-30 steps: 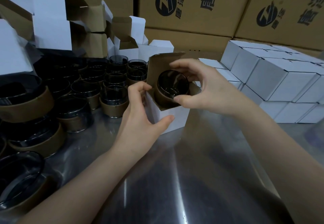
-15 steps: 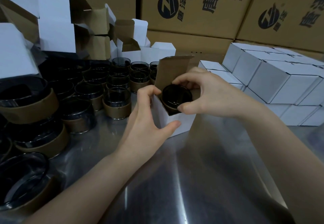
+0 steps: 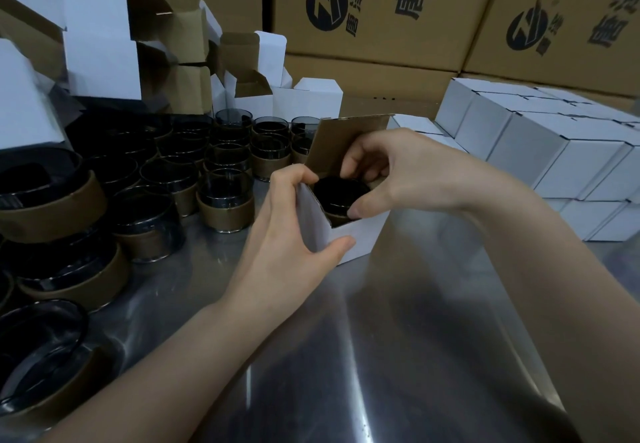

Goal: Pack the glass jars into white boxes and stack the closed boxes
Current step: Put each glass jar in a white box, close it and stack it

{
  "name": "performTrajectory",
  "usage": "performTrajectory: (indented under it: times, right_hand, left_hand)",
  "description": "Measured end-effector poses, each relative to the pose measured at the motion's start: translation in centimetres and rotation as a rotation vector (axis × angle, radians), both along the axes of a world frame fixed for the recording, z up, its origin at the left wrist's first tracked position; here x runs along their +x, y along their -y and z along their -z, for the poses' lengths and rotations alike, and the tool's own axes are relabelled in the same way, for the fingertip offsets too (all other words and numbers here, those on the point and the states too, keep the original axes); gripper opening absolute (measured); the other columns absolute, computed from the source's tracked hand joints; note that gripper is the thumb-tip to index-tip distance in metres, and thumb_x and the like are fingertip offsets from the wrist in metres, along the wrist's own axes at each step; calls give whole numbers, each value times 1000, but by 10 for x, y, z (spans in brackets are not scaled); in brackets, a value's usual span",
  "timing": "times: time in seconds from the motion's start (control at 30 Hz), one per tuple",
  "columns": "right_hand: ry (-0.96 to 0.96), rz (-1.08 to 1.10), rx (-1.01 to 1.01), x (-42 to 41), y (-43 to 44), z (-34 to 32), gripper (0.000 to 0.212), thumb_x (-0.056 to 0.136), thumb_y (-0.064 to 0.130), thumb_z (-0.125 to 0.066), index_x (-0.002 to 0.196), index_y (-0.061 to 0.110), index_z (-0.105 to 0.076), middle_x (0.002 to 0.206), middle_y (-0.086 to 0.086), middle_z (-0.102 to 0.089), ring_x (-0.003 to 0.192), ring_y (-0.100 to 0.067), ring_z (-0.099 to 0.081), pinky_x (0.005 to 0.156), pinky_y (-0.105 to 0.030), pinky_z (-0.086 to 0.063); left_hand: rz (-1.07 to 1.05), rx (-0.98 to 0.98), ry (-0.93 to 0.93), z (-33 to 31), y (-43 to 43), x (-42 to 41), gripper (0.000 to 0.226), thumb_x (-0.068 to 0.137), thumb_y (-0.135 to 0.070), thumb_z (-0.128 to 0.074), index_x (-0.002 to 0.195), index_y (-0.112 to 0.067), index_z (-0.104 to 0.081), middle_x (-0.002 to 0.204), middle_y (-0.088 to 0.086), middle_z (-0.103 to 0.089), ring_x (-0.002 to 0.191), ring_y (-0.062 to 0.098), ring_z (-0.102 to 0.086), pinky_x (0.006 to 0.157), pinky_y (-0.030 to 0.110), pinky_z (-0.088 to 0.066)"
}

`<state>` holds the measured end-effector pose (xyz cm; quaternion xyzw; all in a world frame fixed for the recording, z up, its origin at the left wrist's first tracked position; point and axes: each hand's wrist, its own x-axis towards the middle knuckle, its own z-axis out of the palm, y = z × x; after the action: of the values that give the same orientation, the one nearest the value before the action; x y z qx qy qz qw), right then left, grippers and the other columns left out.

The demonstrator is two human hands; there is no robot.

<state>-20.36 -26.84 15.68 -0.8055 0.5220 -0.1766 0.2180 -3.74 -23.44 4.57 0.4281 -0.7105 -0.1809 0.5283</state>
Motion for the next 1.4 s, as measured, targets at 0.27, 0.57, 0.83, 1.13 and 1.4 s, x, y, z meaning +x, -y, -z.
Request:
performTrajectory:
  times: [0.27, 0.57, 0.83, 1.13, 1.4]
  right_hand:
    - [-190, 11, 105, 13, 7, -11, 16, 71, 23, -85, 81, 27, -73, 59, 18, -59, 62, -1, -55, 55, -15, -40]
    - [-354, -29, 147, 20, 9, -18, 11, 79, 27, -79, 73, 32, -72, 74, 21, -65, 80, -2, -59, 66, -18, -44]
    - [-566, -27, 127, 40, 11, -28, 15, 75, 21, -80, 85, 26, -70, 78, 12, -61, 72, -9, -56, 60, -25, -46]
    - [-642, -28, 90, 43, 14, -31, 32, 69, 33, -87, 91, 27, -64, 86, 7, -59, 72, -8, -53, 53, -23, -36]
    - [-269, 20, -23, 19, 8, -23, 28, 71, 26, -86, 92, 29, -68, 83, 13, -60, 78, -9, -58, 69, -29, -52]
  left_hand:
    - [-18, 17, 2, 5, 5, 3, 74, 69, -36, -81, 111, -57, -24, 120, -23, -44, 118, 0, -48, 92, 7, -39]
    - [-5, 35, -16, 5, 7, 3, 73, 68, -41, -79, 109, -60, -22, 121, -19, -46, 117, 3, -50, 92, 14, -39]
    - [4, 40, -35, 4, 5, 4, 72, 67, -40, -79, 107, -62, -23, 120, -21, -46, 117, 5, -51, 93, 18, -42]
    - [-4, 58, -21, 4, 6, 4, 76, 70, -36, -84, 107, -61, -21, 119, -31, -40, 116, -6, -45, 84, 5, -38]
    - [14, 96, -38, 2, 4, 5, 77, 73, -32, -82, 108, -65, -21, 123, -27, -41, 118, -6, -45, 89, 6, -35]
